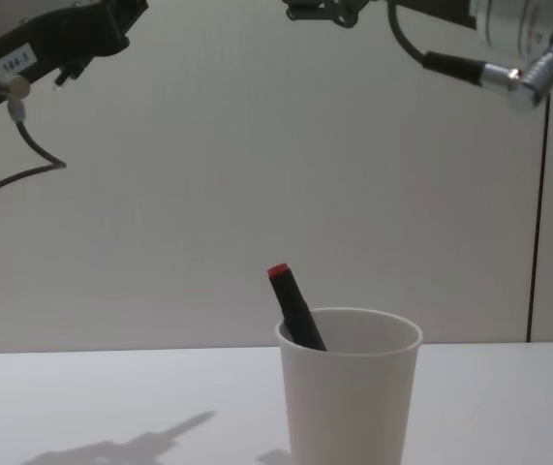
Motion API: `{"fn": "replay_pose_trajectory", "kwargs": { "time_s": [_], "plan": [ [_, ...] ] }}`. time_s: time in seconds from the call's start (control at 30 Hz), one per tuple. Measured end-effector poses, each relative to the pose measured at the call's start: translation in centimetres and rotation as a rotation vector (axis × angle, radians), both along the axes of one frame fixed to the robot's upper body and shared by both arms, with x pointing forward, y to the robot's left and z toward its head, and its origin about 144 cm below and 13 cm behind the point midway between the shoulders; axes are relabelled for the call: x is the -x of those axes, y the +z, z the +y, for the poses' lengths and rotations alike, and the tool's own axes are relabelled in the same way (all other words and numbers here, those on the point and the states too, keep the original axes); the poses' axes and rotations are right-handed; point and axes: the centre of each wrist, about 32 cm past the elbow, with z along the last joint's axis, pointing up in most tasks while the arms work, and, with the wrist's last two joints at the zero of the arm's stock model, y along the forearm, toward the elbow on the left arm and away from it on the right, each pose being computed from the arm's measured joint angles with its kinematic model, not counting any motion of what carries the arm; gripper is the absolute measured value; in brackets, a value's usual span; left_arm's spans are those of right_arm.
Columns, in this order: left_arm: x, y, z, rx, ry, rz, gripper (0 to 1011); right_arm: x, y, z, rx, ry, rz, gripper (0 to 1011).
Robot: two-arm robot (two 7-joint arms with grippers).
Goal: Place the pen into the pen holder.
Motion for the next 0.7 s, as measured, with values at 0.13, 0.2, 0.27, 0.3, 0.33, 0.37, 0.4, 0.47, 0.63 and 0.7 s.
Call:
{"fn": "replay_pose_trajectory", "kwargs": {
  "time_s": [0.13,0.2,0.27,0.3,0.33,0.37,0.4,0.47,0.63,0.7],
  "plan": [
    [0.15,-0.04,0.06,-0.001,0.003,0.002,138,-0.10,0.16,0.05,-0.001,-0.019,0.006,1001],
    [0.18,-0.06,0.08,-0.002,0.004,0.003,138,-0.16,0.21,0.05,-0.001,-0.027,0.008,1001],
    [0.21,-0.10,0.10,-0.002,0.004,0.005,138,-0.24,0.26,0.04,0.000,-0.035,0.010,1001],
    [0.22,-0.11,0.10,-0.002,0.005,0.006,138,-0.32,0.30,0.03,0.001,-0.043,0.012,1001],
    [0.23,-0.13,0.11,-0.002,0.004,0.007,138,-0.36,0.31,0.02,0.002,-0.048,0.014,1001],
    [0.23,-0.14,0.10,-0.002,0.003,0.008,138,-0.45,0.34,0.02,0.003,-0.055,0.016,1001],
    [0.22,-0.16,0.11,-0.002,0.003,0.009,138,-0.49,0.35,0.01,0.003,-0.059,0.017,1001],
    [0.21,-0.21,0.11,-0.003,0.001,0.012,138,-0.60,0.40,0.03,0.004,-0.070,0.019,1001],
    [0.10,-0.29,0.10,-0.006,-0.008,0.018,138,-0.88,0.53,0.16,0.005,-0.087,0.019,1001],
    [0.06,-0.32,0.10,-0.007,-0.011,0.020,138,-1.00,0.59,0.26,0.007,-0.091,0.018,1001]
  ]
}}
